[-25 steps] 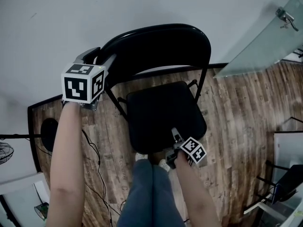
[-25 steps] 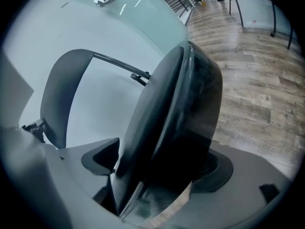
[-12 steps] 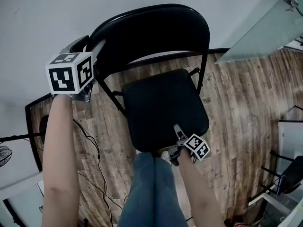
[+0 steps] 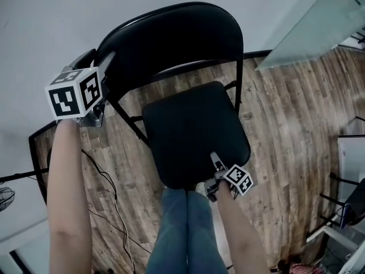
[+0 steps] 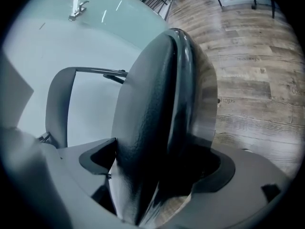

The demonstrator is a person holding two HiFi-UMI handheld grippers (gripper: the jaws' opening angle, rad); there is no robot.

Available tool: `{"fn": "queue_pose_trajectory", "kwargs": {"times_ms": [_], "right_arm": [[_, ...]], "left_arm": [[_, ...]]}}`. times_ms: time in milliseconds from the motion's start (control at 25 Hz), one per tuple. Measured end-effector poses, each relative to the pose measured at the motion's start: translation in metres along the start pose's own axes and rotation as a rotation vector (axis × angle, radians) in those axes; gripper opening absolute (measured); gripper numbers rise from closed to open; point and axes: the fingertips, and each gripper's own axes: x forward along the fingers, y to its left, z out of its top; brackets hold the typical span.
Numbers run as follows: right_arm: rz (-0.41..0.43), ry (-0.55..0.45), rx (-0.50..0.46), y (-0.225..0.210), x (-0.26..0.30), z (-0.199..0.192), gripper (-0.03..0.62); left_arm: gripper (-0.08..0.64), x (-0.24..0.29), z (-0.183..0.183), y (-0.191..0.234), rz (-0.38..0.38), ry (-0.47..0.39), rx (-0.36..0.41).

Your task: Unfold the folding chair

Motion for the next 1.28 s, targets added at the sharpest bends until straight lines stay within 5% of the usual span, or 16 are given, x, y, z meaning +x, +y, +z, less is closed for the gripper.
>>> {"fn": "queue_pose_trajectory", "kwargs": {"times_ms": [400,600,760,1280], "right_arm": [[0.065,0.015,-0.018,-0.003,0.008,0.001,0.483],[0.094,-0.064,0.094,-0.001,0.004,0.028,0.483],[0.100,-0.048,0.071,0.001,0.004,0.028,0.483],[0.032,0.021,0.039,-0.021,0.012,0.016,0.483]], "left_arm": [[0.218,0.021,-0.001,0.001,0.021,-0.013,-0.011],[0.218,0.029,0.002,0.003,0.035,-0.008,-0.040],[0.218,0.033,0.001,0.007,0.038,0.008,-0.041],[0.219,0.032,-0.006,0.001,0.024,0.013,-0.039]]}}
